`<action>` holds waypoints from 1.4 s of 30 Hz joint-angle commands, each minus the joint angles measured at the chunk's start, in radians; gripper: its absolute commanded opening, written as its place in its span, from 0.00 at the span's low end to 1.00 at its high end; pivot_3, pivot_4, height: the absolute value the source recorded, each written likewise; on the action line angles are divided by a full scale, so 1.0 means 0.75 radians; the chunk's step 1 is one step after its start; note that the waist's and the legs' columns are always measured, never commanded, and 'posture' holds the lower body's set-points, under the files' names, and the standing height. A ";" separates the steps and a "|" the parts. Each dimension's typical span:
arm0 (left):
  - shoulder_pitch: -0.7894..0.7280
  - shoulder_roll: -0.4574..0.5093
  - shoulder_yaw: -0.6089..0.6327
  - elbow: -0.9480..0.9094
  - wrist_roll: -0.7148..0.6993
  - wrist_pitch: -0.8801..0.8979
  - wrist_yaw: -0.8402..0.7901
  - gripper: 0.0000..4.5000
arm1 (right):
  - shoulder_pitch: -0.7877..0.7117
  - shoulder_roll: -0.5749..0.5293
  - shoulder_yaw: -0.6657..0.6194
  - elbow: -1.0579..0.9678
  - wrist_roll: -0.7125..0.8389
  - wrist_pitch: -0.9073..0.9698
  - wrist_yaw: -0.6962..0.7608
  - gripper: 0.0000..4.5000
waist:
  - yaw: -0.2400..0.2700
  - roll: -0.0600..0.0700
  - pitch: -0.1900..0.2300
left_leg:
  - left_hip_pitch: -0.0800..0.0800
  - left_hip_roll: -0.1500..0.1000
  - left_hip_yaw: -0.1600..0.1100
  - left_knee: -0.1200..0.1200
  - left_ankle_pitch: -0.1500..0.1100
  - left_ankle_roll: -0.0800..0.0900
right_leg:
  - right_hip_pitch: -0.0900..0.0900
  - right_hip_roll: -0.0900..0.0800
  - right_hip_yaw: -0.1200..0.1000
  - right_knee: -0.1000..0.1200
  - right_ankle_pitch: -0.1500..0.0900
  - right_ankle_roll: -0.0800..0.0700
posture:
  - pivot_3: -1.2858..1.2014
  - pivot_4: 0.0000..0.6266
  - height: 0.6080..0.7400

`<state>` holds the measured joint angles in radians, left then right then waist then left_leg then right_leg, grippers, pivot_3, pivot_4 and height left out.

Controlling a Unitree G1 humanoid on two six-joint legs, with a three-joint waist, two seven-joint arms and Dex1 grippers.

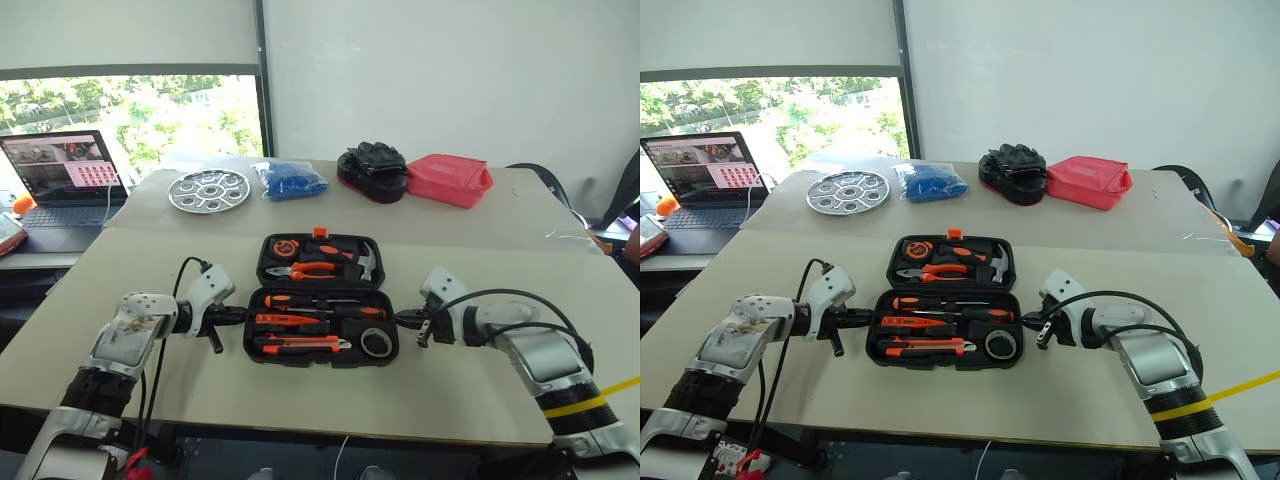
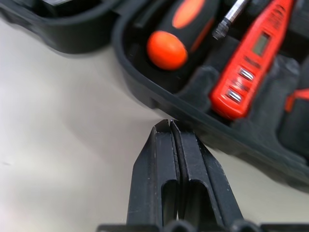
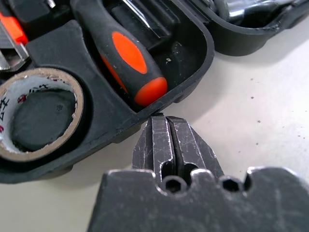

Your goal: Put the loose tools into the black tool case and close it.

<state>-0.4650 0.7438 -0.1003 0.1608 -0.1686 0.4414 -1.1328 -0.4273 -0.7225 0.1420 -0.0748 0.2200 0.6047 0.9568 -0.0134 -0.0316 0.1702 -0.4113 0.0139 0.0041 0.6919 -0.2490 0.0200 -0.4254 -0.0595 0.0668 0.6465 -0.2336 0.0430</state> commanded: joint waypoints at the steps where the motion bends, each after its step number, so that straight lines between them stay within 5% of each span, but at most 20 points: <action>1: 0.043 0.033 -0.023 -0.136 -0.062 -0.030 -0.117 0.02 | 0.044 -0.024 0.003 -0.186 0.079 0.008 0.084 0.00 | 0.000 0.000 0.000 | 0.000 0.000 0.000 0.000 0.000 0.000 | 0.000 0.000 0.000 0.000 0.000 0.000 | 0.52 0.24 1.00; 14: 0.283 0.189 -0.036 -0.344 -0.046 -0.087 -0.241 0.02 | 0.345 -0.164 -0.046 -0.556 0.190 0.132 0.118 0.00 | -0.005 0.000 0.000 | 0.004 0.001 0.000 0.000 0.000 0.000 | 0.003 0.000 0.000 -0.001 -0.001 0.000 | 0.52 0.24 1.00; 28: 0.408 0.262 0.037 -0.399 -0.033 -0.048 -0.159 0.02 | 0.417 -0.208 -0.088 -0.592 0.146 0.119 0.039 0.00 | -0.011 0.001 0.000 | 0.007 0.002 0.001 0.000 0.000 0.000 | 0.004 0.001 0.001 0.000 -0.001 -0.001 | 0.52 0.24 1.00; 30: 0.407 0.283 0.059 -0.359 -0.030 -0.045 -0.155 0.13 | 0.415 -0.215 -0.130 -0.571 0.153 0.145 0.012 0.00 | -0.009 0.001 0.000 | 0.007 0.001 0.001 0.000 0.000 0.000 | 0.004 0.001 0.001 0.000 -0.001 -0.001 | 0.52 0.24 1.00; 37: 0.344 0.386 0.170 -0.167 -0.078 0.050 -0.141 0.65 | 0.400 -0.320 -0.346 -0.496 0.262 0.201 0.057 0.49 | -0.013 0.001 0.000 | 0.009 0.003 0.001 0.000 0.000 0.000 | 0.005 0.002 0.001 0.001 -0.002 -0.002 | 0.52 0.24 1.00; 42: 0.016 0.318 0.178 -0.069 -0.230 0.598 -0.056 1.00 | 0.181 -0.289 -0.365 -0.303 0.324 0.367 -0.018 0.86 | -0.010 -0.001 0.000 | 0.008 0.003 0.005 0.002 0.001 0.000 | 0.004 0.004 0.001 0.002 -0.002 -0.002 | 0.52 0.24 1.00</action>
<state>-0.3606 1.0005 0.0199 0.1047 -0.2828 0.6945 -1.2038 -0.2196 -0.9549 -0.0992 -0.3435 0.4344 0.8149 0.9789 -0.0210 -0.0320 0.1704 -0.4057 0.0165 0.0082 0.6938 -0.2485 0.0197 -0.4220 -0.0561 0.0673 0.6479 -0.2347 0.0415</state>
